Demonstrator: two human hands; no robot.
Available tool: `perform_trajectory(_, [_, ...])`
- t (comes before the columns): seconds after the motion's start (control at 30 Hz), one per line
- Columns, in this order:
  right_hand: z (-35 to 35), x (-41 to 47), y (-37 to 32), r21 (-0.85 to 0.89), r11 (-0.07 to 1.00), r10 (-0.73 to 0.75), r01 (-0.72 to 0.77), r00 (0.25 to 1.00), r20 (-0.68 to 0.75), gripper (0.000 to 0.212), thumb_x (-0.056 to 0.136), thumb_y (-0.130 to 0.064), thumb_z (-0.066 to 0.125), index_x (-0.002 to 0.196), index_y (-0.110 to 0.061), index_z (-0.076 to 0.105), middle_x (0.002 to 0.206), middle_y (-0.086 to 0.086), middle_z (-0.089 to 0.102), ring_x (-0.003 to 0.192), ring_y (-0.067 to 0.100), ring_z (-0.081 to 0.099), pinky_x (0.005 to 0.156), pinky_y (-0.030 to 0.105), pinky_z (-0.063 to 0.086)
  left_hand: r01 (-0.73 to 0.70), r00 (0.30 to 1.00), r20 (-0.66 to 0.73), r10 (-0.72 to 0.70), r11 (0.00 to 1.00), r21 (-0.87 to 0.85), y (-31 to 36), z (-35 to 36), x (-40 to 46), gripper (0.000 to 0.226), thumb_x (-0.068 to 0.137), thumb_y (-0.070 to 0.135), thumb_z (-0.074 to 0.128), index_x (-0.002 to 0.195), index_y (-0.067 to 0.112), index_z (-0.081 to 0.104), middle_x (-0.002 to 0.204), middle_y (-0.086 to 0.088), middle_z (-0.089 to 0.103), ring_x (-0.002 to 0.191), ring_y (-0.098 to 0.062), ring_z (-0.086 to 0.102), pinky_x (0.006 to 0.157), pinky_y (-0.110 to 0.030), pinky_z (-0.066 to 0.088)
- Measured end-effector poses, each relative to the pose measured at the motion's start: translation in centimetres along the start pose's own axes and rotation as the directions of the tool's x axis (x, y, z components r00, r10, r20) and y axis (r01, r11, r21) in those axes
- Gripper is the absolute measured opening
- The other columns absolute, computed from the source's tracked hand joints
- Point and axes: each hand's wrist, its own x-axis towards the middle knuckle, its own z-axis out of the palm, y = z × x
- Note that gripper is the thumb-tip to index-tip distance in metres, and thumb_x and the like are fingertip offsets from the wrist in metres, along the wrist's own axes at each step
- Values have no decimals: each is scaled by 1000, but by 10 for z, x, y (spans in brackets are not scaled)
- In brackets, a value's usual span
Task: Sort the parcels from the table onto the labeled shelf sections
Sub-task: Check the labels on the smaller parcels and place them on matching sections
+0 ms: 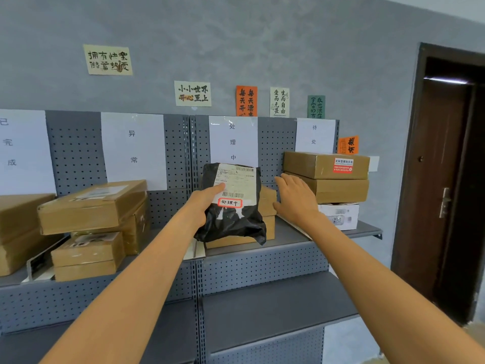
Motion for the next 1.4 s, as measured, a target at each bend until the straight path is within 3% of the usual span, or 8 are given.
perform_trajectory(0.3, [36,46,47,2,1000,-21,21,1000,5,55,93,-23,55,143,-10,35,146,10,40,136,27,34,112,33,26,14,1000,-12,-14,1000,2,-5,44,55,27,93,20,63,118,8,64,97,-8,71,75,-21,67,63,-30,52])
perform_trajectory(0.47, [60,75,83,12,996,-84,84,996,22,57,92,-26,58,142,-9,36,142,9,43,133,28,37,111,35,30,4,998,-69,-5,1000,-13,-9,77,87,28,92,19,64,117,7,64,91,-9,71,77,-23,68,68,-33,56])
perform_trajectory(0.63, [80,101,120,18,990,-139,138,990,16,54,91,-27,59,137,-9,40,138,10,46,129,28,40,108,35,32,45,992,-119,-47,999,-23,-19,116,108,11,92,19,64,97,9,64,81,-9,70,71,-21,67,65,-31,56])
perform_trajectory(0.7, [86,106,131,28,987,-160,159,987,28,55,91,-26,58,140,-8,39,141,11,44,131,29,39,110,36,31,73,990,-121,-76,997,-29,-26,130,114,11,92,20,64,98,10,65,83,-8,71,73,-21,68,70,-31,56])
perform_trajectory(0.97, [105,96,162,75,980,-187,182,980,69,55,92,-21,56,142,-7,37,145,12,41,135,30,36,110,36,29,65,982,-175,-75,996,-60,-59,166,112,23,93,22,63,112,8,64,100,-9,72,74,-19,68,59,-28,52])
perform_trajectory(1.1, [106,79,168,103,980,-176,169,982,64,52,90,-13,54,140,-7,39,143,11,43,132,28,37,104,33,32,55,988,-141,-64,997,-62,-68,178,101,30,93,22,63,118,5,64,108,-12,71,77,-19,68,64,-28,53])
perform_trajectory(1.3, [92,48,176,86,989,-131,124,988,84,52,92,-12,51,142,-8,38,145,12,41,132,30,38,105,38,34,116,989,-77,-122,990,-81,-91,190,84,32,93,21,64,119,2,62,114,-15,69,71,-18,66,57,-26,53])
perform_trajectory(1.4, [95,31,181,48,993,-109,105,988,109,50,93,-13,51,141,-8,39,144,11,43,131,31,39,104,38,34,162,984,-56,-168,982,-94,-111,192,80,36,92,20,65,122,0,61,117,-17,67,78,-22,65,64,-29,54])
